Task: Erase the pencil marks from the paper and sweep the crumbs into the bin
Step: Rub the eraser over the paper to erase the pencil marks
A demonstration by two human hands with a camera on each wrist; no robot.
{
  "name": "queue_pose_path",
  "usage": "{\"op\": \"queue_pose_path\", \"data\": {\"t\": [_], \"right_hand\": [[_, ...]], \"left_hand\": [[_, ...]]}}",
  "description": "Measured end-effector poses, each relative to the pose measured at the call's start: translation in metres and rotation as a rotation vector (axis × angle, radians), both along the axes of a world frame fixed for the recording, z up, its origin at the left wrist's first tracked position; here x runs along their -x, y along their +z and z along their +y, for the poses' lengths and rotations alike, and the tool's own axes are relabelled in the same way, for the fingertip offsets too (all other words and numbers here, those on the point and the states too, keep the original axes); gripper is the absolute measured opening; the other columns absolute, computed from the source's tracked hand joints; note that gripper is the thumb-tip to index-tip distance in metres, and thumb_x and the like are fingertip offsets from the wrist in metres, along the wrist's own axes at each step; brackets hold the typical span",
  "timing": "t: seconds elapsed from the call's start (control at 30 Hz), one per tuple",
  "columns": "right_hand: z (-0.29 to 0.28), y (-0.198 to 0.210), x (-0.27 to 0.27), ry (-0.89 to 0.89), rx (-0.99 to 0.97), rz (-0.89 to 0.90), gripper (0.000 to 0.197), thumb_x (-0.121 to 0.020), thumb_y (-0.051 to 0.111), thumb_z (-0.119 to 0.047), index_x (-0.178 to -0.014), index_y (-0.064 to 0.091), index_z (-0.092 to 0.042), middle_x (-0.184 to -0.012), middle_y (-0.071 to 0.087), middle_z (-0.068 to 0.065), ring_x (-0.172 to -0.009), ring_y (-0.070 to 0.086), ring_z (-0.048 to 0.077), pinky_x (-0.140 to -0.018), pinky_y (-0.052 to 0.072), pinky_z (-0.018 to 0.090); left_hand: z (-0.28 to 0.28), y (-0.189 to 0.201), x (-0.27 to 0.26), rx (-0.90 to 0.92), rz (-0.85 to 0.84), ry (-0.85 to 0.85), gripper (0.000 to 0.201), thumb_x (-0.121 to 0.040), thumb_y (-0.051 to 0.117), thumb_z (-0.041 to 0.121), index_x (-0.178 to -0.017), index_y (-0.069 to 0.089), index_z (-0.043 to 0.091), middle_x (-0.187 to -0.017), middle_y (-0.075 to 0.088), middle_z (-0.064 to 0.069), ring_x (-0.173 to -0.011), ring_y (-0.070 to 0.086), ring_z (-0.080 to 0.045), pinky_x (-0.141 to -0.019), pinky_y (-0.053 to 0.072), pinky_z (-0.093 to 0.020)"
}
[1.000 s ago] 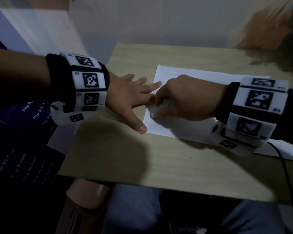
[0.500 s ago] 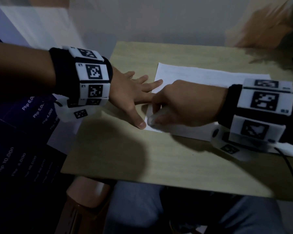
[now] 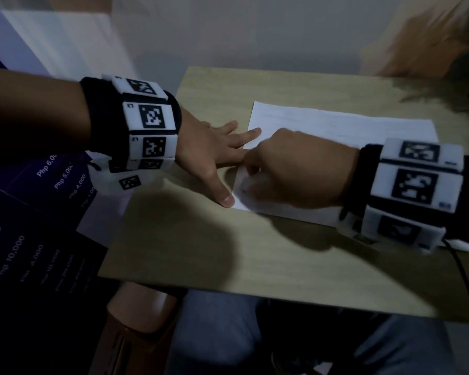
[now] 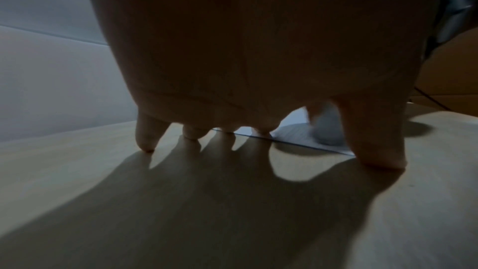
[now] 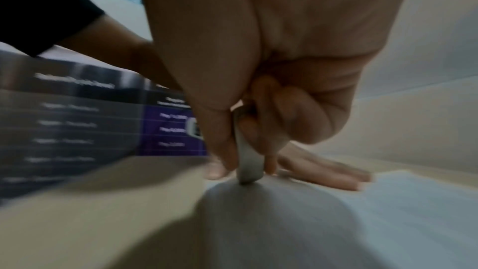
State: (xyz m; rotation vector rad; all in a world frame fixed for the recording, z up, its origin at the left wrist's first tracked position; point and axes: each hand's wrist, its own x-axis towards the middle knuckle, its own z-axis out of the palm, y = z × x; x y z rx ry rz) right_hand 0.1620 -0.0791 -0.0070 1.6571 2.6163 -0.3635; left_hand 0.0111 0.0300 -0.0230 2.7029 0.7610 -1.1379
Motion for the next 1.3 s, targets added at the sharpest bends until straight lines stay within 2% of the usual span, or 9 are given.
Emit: {"op": "queue_pose_path", "data": {"t": [0.13,0.27,0.43,0.67,0.8,0.93,1.0,1.13,1.3], "right_hand": [[0.001,0.007,-0.001,0.021,0.117,0.005,0.026,-0.091,0.062,-0.045,-0.09,0.07,-0.02,-0.07,0.054,-0.011,-0.066,0.052,0.006,-0.064,0.04,0.027],[0.007,0.003,-0.004,-0.047,0.015,-0.006,0.03,-0.095,0.055,-0.042,-0.097,0.068,-0.015,-0.076,0.058,0.0,-0.072,0.058,0.023,-0.069,0.046,0.033],[-0.001,0.006,-0.005,-0.002,0.116,0.021,0.023,-0.09,0.065,-0.045,-0.087,0.068,-0.023,-0.066,0.049,-0.015,-0.063,0.048,0.003,-0.06,0.038,0.024],[-0.004,0.003,-0.005,0.054,0.075,-0.023,0.019,-0.096,0.057,-0.037,-0.096,0.063,-0.019,-0.072,0.047,-0.011,-0.063,0.045,0.005,-0.06,0.036,0.024],[0.007,0.008,-0.012,-0.013,0.08,-0.006,0.026,-0.093,0.06,-0.039,-0.11,0.062,-0.021,-0.09,0.057,-0.005,-0.08,0.052,0.017,-0.073,0.036,0.028],[-0.001,0.005,-0.011,0.028,0.132,0.072,0.018,-0.092,0.064,-0.034,-0.095,0.046,-0.035,-0.084,0.055,-0.008,-0.071,0.052,0.009,-0.064,0.037,0.026],[-0.003,0.005,-0.011,0.02,0.191,0.097,0.017,-0.091,0.066,-0.041,-0.097,0.054,-0.03,-0.084,0.059,-0.011,-0.07,0.052,0.003,-0.065,0.039,0.024],[0.003,0.005,-0.017,-0.067,0.095,0.104,0.016,-0.09,0.062,-0.036,-0.095,0.053,-0.024,-0.077,0.054,-0.009,-0.078,0.054,0.019,-0.07,0.038,0.032],[-0.014,0.002,-0.008,0.045,0.122,0.095,0.022,-0.093,0.061,-0.036,-0.106,0.058,-0.018,-0.089,0.064,-0.004,-0.071,0.054,0.014,-0.074,0.045,0.032]], "left_hand": [[0.0,-0.001,0.0,0.013,-0.002,0.006,0.106,-0.068,0.045,0.092,-0.145,-0.021,0.061,-0.16,-0.038,0.014,-0.151,-0.027,-0.031,-0.123,0.005,-0.062],[0.001,-0.002,0.0,-0.005,0.007,0.002,0.113,-0.069,0.043,0.092,-0.153,-0.021,0.05,-0.159,-0.038,0.016,-0.151,-0.027,-0.03,-0.123,0.006,-0.06],[0.001,-0.001,0.0,0.003,0.01,0.009,0.109,-0.064,0.04,0.092,-0.146,-0.024,0.058,-0.159,-0.039,0.015,-0.152,-0.026,-0.031,-0.123,0.007,-0.061],[-0.001,0.0,0.0,0.008,0.002,0.011,0.113,-0.064,0.041,0.091,-0.148,-0.024,0.056,-0.159,-0.039,0.014,-0.152,-0.025,-0.032,-0.123,0.006,-0.06],[-0.001,0.001,-0.002,-0.009,0.025,-0.013,0.111,-0.07,0.045,0.092,-0.154,-0.014,0.05,-0.16,-0.035,0.018,-0.152,-0.025,-0.033,-0.123,0.008,-0.061],[-0.005,0.007,-0.007,-0.027,0.038,-0.005,0.099,-0.081,0.053,0.081,-0.156,-0.004,0.049,-0.161,-0.037,0.01,-0.153,-0.022,-0.034,-0.123,0.007,-0.062],[-0.006,0.008,-0.01,-0.038,0.05,0.008,0.102,-0.082,0.055,0.079,-0.155,-0.011,0.052,-0.161,-0.039,0.005,-0.153,-0.02,-0.035,-0.123,0.005,-0.061],[-0.005,0.006,-0.013,-0.076,0.084,-0.04,0.105,-0.08,0.05,0.085,-0.157,-0.01,0.045,-0.162,-0.036,0.009,-0.154,-0.016,-0.037,-0.122,0.007,-0.065],[-0.007,0.007,-0.012,-0.054,0.054,0.001,0.1,-0.079,0.054,0.082,-0.135,-0.026,0.067,-0.161,-0.039,0.002,-0.154,-0.017,-0.036,-0.123,0.004,-0.063]]}}
